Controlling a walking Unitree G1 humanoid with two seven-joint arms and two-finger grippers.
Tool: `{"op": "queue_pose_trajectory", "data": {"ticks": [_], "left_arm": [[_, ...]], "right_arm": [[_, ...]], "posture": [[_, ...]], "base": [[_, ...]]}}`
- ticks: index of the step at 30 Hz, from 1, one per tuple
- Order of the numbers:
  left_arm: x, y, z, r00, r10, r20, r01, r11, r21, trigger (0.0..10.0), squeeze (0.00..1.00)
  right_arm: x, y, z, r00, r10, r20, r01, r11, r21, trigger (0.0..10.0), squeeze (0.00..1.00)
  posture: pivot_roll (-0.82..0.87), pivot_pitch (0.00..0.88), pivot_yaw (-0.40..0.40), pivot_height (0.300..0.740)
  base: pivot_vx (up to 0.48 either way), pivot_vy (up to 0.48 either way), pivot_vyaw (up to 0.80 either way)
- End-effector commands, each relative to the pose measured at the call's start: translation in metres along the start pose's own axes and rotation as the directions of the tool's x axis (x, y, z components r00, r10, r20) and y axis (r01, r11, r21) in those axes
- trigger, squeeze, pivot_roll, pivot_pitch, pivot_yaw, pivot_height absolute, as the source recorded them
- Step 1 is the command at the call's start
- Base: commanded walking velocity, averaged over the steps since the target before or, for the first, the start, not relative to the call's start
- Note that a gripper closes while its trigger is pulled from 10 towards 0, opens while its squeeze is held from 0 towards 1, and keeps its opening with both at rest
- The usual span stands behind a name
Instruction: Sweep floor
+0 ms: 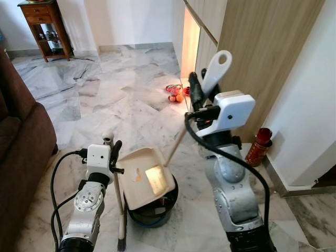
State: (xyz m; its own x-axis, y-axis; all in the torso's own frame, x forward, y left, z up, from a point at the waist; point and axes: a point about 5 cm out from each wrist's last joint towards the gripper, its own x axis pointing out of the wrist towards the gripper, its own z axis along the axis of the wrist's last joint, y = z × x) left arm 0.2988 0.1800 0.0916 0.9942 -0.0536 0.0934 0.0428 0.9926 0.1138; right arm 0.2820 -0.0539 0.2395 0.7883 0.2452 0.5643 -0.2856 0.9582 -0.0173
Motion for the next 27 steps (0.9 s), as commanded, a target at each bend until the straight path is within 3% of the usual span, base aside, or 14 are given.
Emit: {"op": "queue_pose_trajectory", "data": {"ticks": [1,5,13,27], "left_arm": [[0.003,-0.001,0.012,0.999,-0.001,0.054,0.0,1.0,0.009,10.0,0.0],[0.002,-0.001,0.011,0.999,-0.004,0.053,0.003,1.0,0.014,10.0,0.0],[0.001,-0.002,0.011,0.999,-0.007,0.052,0.006,1.0,0.018,10.0,0.0],[0.002,-0.004,0.011,0.998,-0.017,0.056,0.016,1.0,0.018,10.0,0.0]], "right_arm": [[0.0,0.012,0.025,0.988,0.047,0.145,-0.044,0.999,-0.026,10.0,0.0],[-0.004,0.025,0.024,0.982,0.108,0.156,-0.101,0.994,-0.052,10.0,0.0],[-0.008,0.032,0.022,0.973,0.156,0.169,-0.139,0.984,-0.108,10.0,0.0],[-0.022,0.053,0.021,0.921,0.331,0.205,-0.268,0.921,-0.282,10.0,0.0]], "posture": [[0.14,0.0,0.012,0.74],[0.15,0.0,0.01,0.74],[0.15,0.0,0.008,0.74],[0.14,0.0,0.007,0.74]], "base": [[0.0,0.0,0.0],[0.0,0.0,0.0],[0.0,0.0,0.0],[0.0,0.0,0.0]]}}
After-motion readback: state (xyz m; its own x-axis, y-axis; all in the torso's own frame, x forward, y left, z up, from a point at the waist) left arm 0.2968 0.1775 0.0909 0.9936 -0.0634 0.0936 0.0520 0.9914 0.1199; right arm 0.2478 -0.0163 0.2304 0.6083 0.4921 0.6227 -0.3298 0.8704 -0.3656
